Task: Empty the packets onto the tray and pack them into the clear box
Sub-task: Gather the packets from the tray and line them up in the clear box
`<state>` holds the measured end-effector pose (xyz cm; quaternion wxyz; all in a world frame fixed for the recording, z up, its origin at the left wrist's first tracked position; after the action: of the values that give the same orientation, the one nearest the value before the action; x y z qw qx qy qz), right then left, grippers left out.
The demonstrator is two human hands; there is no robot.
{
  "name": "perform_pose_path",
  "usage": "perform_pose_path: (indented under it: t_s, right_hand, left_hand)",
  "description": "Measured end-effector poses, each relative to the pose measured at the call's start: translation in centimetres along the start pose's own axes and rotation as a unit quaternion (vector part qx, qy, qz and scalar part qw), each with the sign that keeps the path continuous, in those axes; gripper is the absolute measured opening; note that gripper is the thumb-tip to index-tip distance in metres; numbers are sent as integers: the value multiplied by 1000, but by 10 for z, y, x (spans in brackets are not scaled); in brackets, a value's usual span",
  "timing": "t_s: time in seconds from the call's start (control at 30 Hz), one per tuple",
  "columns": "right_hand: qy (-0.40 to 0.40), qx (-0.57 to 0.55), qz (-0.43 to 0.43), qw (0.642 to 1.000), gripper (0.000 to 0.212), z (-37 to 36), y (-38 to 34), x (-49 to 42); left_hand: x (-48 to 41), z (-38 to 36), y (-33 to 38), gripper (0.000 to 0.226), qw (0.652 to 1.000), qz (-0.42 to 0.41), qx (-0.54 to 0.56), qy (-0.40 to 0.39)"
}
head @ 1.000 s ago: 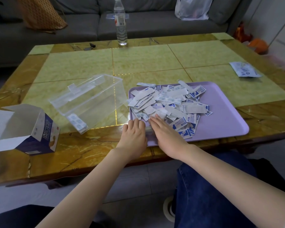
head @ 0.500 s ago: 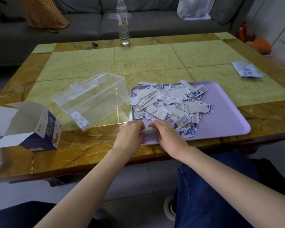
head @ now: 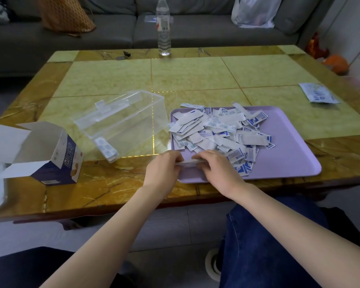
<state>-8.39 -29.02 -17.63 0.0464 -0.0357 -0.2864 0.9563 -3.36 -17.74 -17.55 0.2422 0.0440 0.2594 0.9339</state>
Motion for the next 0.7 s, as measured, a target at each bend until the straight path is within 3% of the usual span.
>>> perform_pose_path:
  t_s: [0.33, 0.7]
  right_hand:
    - [-43, -7, 28, 999, 28, 7, -19, -4]
    - [-53, -78, 36, 995, 17, 20, -62, -35]
  left_hand:
    - [5, 3, -4, 7, 998, -4, 53, -19]
    - [-6, 85, -14, 2, 993, -32, 84, 80]
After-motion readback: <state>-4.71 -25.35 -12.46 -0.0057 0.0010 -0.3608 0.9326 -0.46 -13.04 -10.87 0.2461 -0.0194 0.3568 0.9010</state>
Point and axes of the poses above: each hand's wrist, its own x-axis away from the middle knuckle, its own z-axis out of the back of the hand, y = z × x, the point moved 10 cm from there along -x, towards the middle knuckle, and after that the axes turned 1 degree about -z, right-handed, at the moved point
